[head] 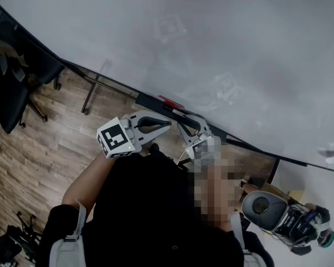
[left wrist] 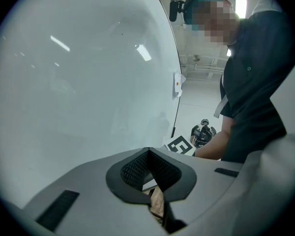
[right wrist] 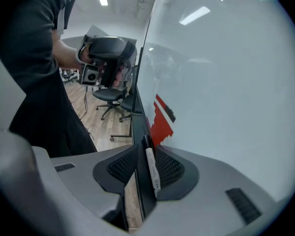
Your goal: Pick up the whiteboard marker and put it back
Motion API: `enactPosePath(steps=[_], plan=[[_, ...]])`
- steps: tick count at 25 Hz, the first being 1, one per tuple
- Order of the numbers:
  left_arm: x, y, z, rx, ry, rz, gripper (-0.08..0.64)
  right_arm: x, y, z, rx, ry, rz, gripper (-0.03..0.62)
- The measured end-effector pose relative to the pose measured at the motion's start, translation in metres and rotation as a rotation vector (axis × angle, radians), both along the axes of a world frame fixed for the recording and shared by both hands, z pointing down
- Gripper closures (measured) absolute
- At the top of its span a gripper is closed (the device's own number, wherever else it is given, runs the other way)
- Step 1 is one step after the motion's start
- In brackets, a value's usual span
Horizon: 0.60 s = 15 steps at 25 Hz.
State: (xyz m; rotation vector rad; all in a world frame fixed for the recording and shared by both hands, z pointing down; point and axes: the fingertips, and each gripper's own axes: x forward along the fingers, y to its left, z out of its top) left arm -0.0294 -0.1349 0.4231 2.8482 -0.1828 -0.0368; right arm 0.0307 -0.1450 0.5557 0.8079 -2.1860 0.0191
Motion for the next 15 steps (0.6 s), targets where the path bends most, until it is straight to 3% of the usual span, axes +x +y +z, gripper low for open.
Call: enactPosePath(steps=[15], plan=[[-0.015,0.002,0.006,-0.013,0.007,-0.018,0.548,0.004,-0.007,0.036,0.017,0.197,0.008,0.489]])
